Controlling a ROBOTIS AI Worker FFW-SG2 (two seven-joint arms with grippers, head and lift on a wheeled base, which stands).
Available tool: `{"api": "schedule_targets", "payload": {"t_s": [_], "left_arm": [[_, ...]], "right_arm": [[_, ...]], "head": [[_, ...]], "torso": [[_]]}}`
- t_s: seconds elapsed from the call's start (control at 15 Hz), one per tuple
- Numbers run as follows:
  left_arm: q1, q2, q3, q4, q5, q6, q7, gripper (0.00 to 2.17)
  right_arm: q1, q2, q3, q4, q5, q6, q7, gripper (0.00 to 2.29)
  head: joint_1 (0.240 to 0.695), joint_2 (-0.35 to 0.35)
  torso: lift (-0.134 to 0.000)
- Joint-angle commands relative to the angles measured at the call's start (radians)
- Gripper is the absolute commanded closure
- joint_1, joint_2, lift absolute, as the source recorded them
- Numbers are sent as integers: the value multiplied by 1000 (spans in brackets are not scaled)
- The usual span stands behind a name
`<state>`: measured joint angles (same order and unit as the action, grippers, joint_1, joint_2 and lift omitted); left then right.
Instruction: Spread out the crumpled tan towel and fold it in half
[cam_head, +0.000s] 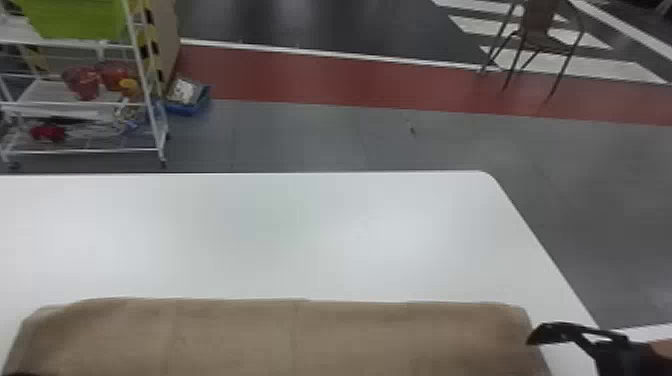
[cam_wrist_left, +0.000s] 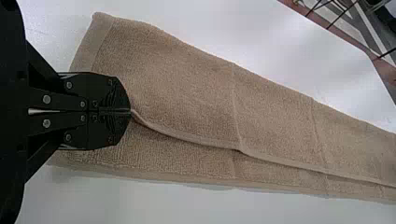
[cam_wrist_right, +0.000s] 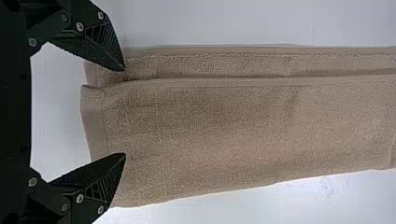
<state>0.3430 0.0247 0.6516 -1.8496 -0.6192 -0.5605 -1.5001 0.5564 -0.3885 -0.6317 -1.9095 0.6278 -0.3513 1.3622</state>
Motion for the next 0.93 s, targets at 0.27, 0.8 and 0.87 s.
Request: {"api": "schedule_targets", "payload": {"t_s": [0.27,0.8,0.87], "left_arm": [[-1,1,2,3,-1,-2,0,1544],[1,-5,11,-14,1,-2,-9,1544],[4,-5,11,-23,2,-2,-11,1544]], "right_arm": [[-6,-12,-22,15,-7,-2,5,721],[2,-7,-83,10,-82,-76,5,2037],[4,-7,-94,9,-94,-85,5,2037]], "head": [[695,-253],[695,-263],[695,-263]], "torso": [[-120],[-120],[-120]]}}
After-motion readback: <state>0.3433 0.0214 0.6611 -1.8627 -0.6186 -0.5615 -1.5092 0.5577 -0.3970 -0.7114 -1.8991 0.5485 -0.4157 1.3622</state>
